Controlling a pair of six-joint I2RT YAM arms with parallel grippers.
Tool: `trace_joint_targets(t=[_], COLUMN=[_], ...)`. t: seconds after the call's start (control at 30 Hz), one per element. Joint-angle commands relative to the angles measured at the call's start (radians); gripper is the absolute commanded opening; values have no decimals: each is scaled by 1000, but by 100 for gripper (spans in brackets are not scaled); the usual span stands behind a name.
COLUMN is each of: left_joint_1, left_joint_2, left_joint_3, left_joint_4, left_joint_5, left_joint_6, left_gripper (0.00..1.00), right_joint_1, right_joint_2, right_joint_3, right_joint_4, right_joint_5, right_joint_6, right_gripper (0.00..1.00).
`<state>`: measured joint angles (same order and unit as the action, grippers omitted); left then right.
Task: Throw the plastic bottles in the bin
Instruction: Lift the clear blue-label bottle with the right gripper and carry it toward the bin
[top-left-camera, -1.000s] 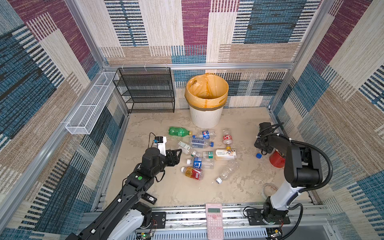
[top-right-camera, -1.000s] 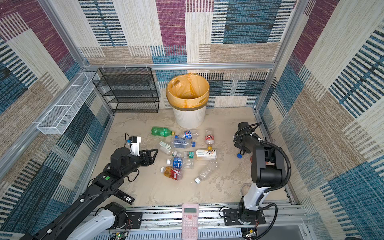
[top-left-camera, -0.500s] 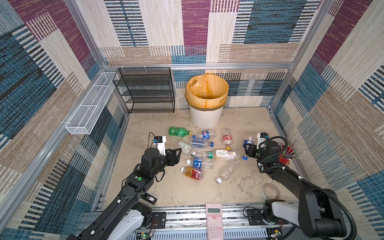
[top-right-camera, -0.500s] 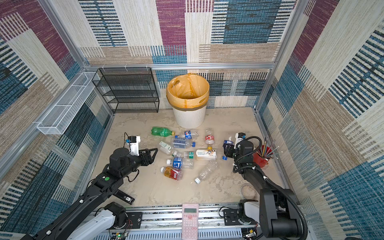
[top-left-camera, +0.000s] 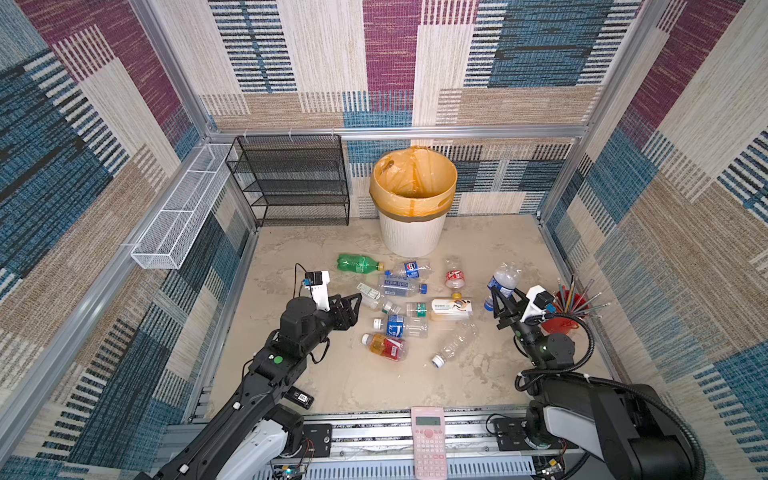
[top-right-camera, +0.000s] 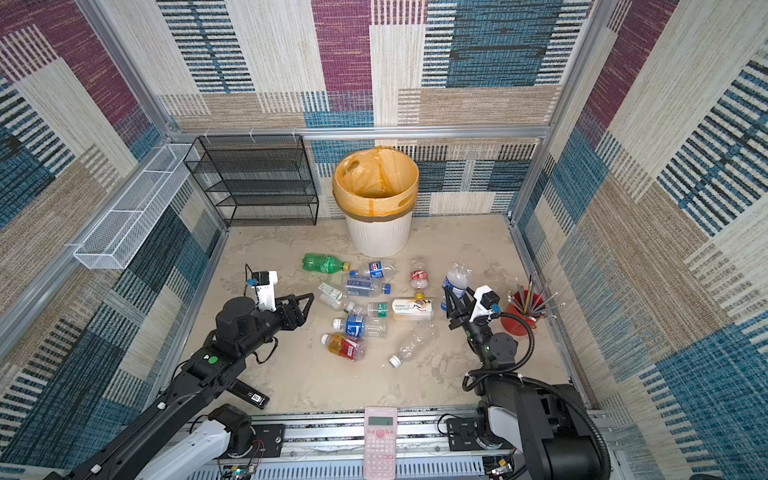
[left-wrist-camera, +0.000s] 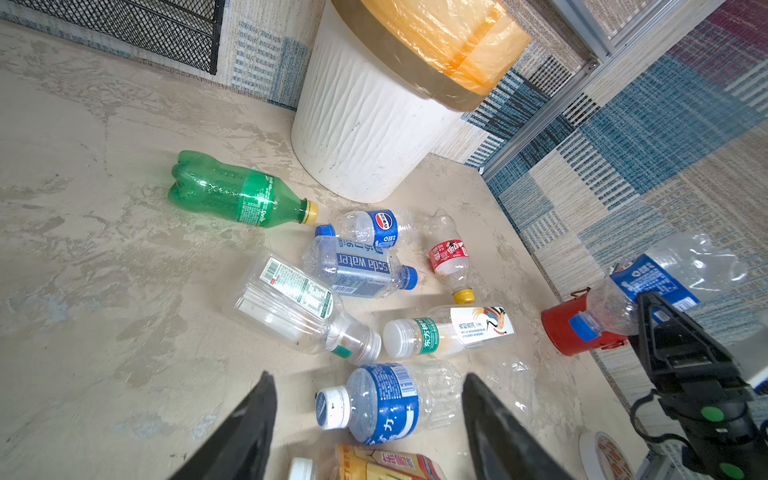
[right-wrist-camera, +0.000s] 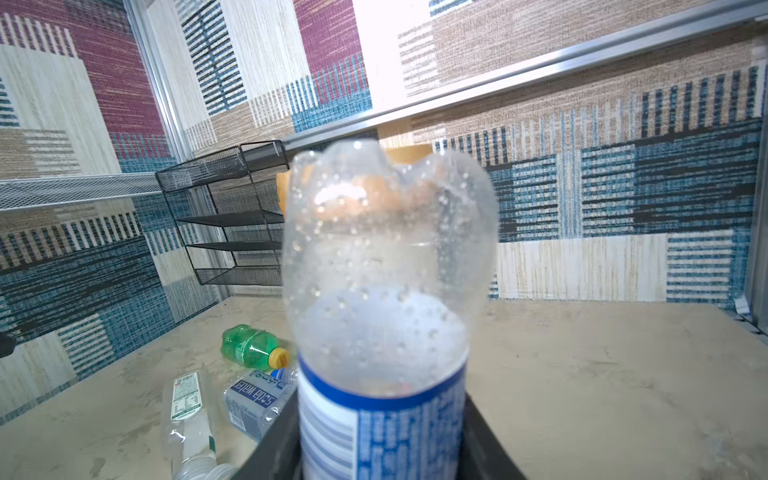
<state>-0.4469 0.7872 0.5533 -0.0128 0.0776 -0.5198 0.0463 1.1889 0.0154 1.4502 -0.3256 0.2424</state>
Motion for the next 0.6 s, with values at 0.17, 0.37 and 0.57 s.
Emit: trace_joint_targets(t=[0.17,0.37,0.57], left_joint_1=[1,0,0], left_joint_2=[-2,13,24], left_joint_3=[11,40,57], left_joint_4=[40,25,35], left_joint_5=[-31,-37,-44], left_joint_6=[2,4,3], left_gripper=[71,71,71], right_joint_1=[10,15,34], right_joint_2=[68,63,88], right_joint_3=[98,218,353], right_joint_4=[400,381,316], right_joint_5=[46,31,11], right_joint_6=[28,31,36], right_gripper=[33,33,34])
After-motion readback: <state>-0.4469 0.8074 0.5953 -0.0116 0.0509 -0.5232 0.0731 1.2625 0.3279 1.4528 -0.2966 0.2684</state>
